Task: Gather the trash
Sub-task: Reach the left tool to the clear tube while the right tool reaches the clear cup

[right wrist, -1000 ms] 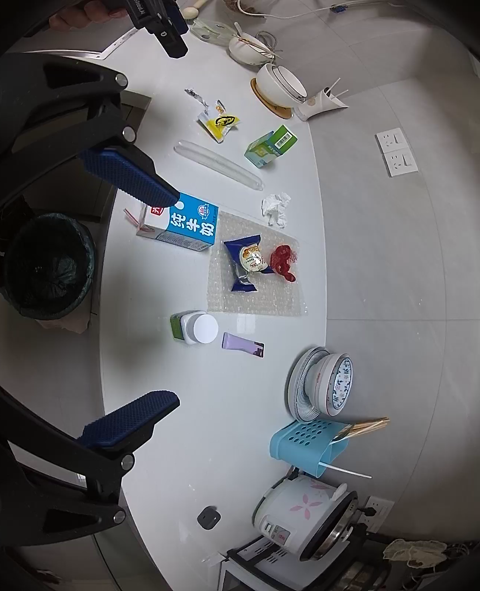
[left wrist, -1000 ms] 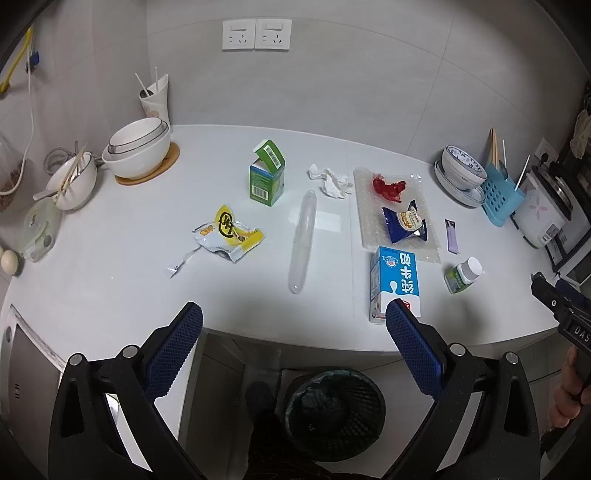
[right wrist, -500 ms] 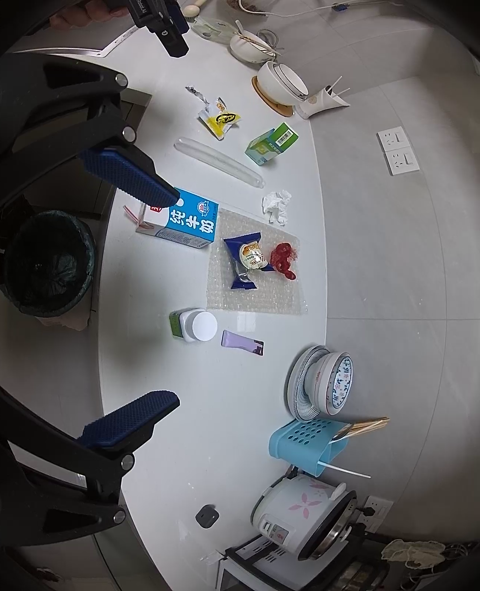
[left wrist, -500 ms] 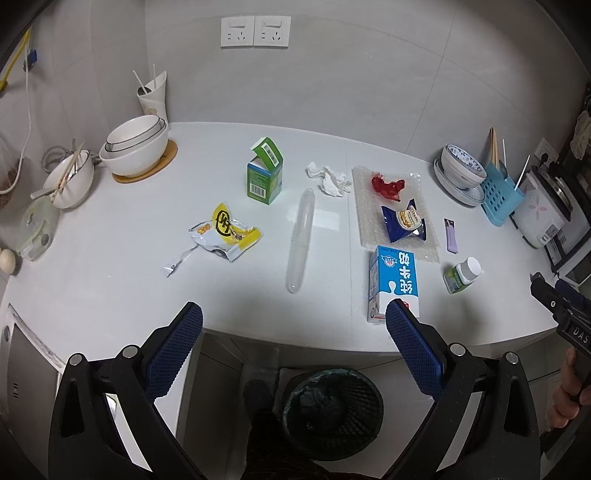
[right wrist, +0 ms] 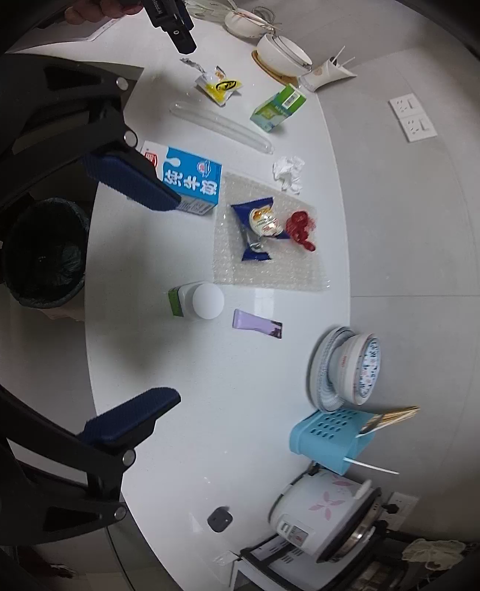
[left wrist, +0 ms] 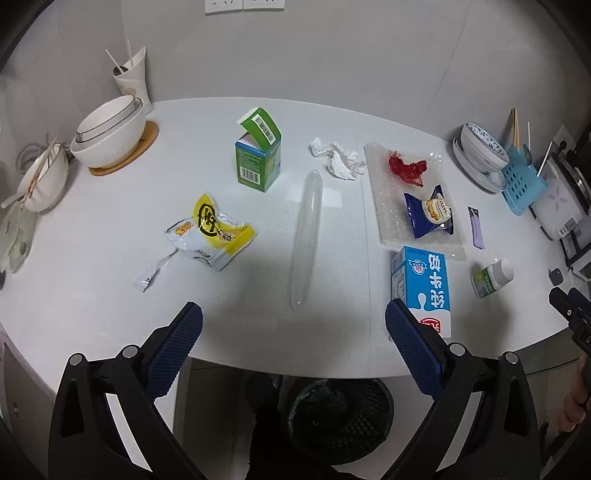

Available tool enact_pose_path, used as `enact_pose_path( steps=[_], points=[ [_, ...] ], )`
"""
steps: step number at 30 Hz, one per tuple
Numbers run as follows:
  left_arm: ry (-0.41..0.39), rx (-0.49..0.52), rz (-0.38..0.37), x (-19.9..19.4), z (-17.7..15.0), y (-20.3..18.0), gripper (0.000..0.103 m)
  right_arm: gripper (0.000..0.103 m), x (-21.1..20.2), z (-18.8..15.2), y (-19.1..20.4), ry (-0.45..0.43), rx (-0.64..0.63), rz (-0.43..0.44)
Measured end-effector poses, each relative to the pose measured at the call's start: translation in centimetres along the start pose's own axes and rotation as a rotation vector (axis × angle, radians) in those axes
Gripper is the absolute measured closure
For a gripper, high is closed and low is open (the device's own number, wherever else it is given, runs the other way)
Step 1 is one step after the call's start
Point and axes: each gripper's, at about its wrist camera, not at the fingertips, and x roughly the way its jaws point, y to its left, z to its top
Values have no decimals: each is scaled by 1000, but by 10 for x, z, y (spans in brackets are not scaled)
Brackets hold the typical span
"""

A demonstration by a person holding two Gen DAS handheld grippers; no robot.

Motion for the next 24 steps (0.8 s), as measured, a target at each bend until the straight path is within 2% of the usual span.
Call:
enact_pose_path(
  steps=[7,14,24],
  points=[
    [82,28,1,54,24,-1,8,19,43,6,-10,73,38,-19],
    [141,68,3,103,44,-10,9,30,78,17,-6,136,53,-29],
    [208,100,-2,144,62,-17,16,48,104,28,1,187,83,-53]
  ],
)
